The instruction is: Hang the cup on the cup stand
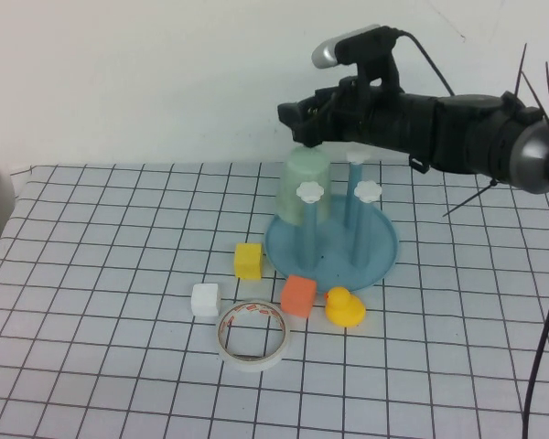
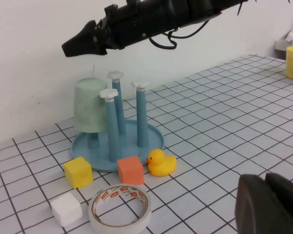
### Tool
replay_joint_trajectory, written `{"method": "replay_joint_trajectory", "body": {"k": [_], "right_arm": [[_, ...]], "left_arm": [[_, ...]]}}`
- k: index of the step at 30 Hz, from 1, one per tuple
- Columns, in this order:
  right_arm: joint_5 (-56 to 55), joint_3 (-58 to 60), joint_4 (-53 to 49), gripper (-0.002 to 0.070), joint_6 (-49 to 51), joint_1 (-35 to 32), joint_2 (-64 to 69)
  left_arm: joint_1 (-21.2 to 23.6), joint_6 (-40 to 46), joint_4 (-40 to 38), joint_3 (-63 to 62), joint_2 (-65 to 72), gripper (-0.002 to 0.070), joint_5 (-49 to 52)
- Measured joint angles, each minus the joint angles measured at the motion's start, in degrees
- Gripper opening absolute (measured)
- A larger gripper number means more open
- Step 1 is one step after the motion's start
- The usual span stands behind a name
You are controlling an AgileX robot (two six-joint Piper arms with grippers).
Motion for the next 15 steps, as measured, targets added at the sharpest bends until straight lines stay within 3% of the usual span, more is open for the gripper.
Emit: {"method": "replay_joint_trajectory", "body": {"k": [5,10,15], "right_arm": [[1.08,0.00,0.00,0.0116,8.38,-0.26,-2.53],[9.05,0.00,-4.95,0.0020,17.00,-1.74,-8.83],[21.40,-0.03,-19.67,0.0008,29.32,-3.25,-16.58]], "left_arm": [[0.00,-0.23,1.21,-0.26,-1.16,0.0000,2.36],[0.00,-6.79,13.15,-4.11,-4.48,0.0000,12.18],[0.00,-25.73,29.52,-5.61,-5.03,0.0000,20.04]]}}
